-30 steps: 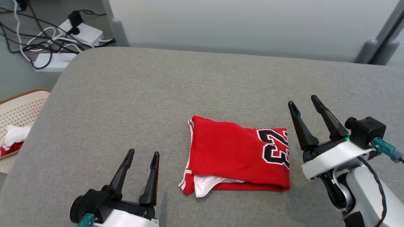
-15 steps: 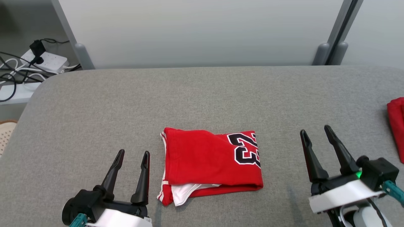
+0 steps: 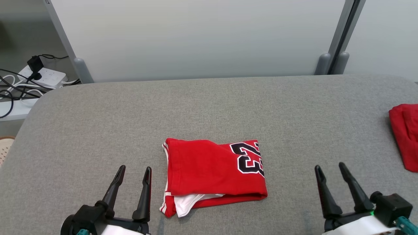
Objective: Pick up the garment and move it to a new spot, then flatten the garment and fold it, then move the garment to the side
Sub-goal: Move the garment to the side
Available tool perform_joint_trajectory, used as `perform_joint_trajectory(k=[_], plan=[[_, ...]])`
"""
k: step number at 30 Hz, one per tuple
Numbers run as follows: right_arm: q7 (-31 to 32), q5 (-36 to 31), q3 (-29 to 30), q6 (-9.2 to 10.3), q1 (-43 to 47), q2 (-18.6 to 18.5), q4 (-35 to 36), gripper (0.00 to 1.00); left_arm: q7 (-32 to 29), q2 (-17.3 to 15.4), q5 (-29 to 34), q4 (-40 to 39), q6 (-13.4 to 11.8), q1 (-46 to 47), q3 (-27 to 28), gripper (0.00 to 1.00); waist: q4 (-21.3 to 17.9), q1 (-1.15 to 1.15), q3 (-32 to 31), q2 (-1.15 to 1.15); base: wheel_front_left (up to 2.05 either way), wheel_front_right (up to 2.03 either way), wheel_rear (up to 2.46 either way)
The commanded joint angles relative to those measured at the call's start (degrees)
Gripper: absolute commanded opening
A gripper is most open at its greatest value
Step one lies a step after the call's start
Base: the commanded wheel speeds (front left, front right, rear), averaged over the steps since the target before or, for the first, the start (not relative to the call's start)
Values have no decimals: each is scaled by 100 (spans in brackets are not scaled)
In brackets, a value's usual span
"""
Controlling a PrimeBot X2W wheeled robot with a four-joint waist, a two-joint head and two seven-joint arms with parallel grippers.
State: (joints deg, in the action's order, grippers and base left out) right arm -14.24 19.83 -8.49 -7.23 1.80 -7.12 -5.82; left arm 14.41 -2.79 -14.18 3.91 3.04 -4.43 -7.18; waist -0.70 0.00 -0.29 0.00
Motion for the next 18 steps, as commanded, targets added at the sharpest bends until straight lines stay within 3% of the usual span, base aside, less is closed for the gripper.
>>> perform_joint_trajectory(k=[1, 9, 18], plan=[[-75, 118, -225, -25, -75, -42, -43, 100, 59, -9, 49, -140, 40, 148, 206, 100, 21, 0, -1, 0, 0, 0, 0], [-56, 1082, -885, -25, -533, -188, -1091, 100, 59, -9, 94, -114, 79, 161, 135, 100, 229, 0, 28, 0, 0, 0, 0], [461, 2486, -1543, -25, -1434, -438, -1935, 100, 59, -9, 68, -173, 41, 197, -27, 100, 555, 0, 148, 0, 0, 0, 0]])
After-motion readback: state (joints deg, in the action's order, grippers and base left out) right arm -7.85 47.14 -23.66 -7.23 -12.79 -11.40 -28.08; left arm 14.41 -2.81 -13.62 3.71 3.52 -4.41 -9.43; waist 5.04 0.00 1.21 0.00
